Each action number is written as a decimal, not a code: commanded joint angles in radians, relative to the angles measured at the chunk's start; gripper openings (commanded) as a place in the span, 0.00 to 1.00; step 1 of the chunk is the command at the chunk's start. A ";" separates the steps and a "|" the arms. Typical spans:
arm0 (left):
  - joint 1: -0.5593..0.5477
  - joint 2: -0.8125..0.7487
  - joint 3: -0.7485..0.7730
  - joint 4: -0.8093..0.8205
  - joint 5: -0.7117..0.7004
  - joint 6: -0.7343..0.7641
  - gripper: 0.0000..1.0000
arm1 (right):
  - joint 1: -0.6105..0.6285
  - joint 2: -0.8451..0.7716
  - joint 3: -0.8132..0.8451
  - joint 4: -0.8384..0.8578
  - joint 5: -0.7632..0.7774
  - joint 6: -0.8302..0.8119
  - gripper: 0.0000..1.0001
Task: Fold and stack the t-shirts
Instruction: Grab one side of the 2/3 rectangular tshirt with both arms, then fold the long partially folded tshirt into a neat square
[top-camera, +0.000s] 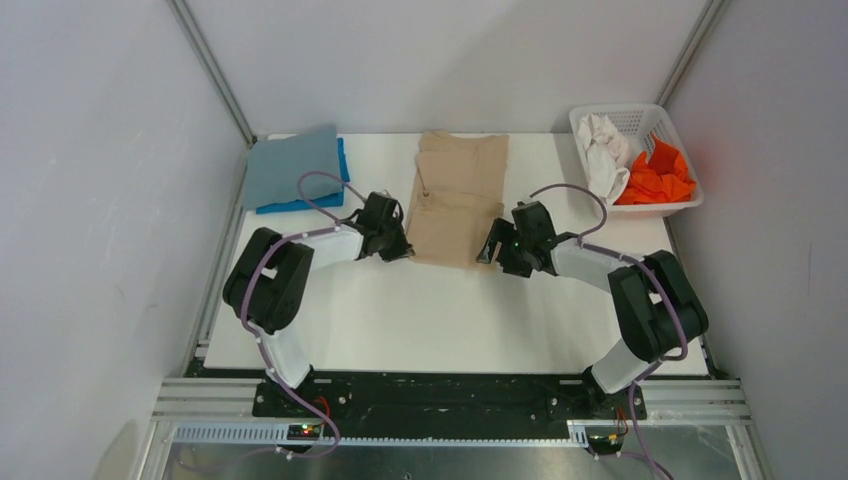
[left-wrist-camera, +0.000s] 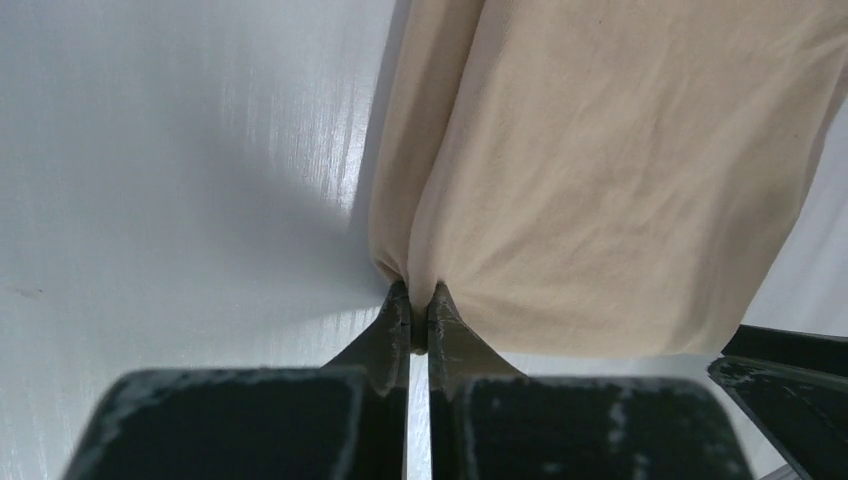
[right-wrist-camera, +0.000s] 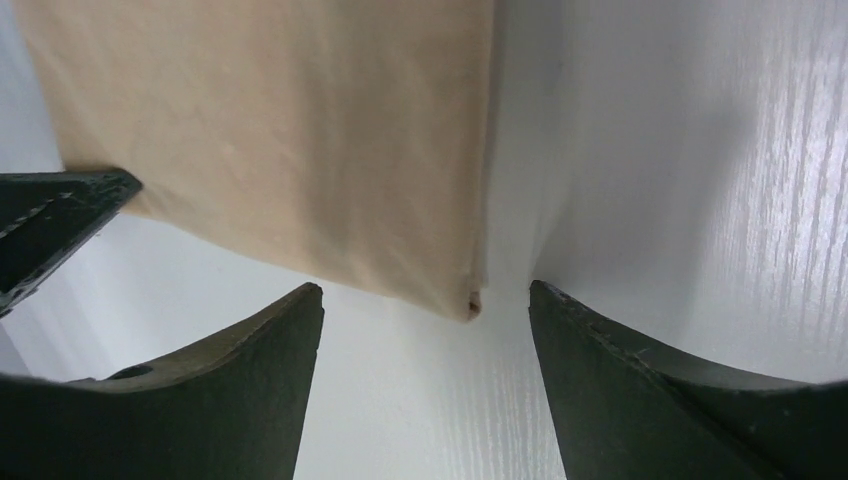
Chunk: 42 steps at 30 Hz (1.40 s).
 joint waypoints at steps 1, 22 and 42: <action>-0.019 -0.002 -0.081 -0.043 -0.051 -0.006 0.00 | 0.002 0.026 -0.022 0.031 0.027 0.063 0.76; -0.153 -0.325 -0.517 0.002 -0.255 -0.100 0.00 | 0.091 -0.112 -0.257 -0.013 0.004 0.060 0.00; -0.870 -1.234 -0.559 -0.262 -0.585 -0.207 0.00 | 0.527 -0.995 -0.370 -0.467 -0.192 0.121 0.00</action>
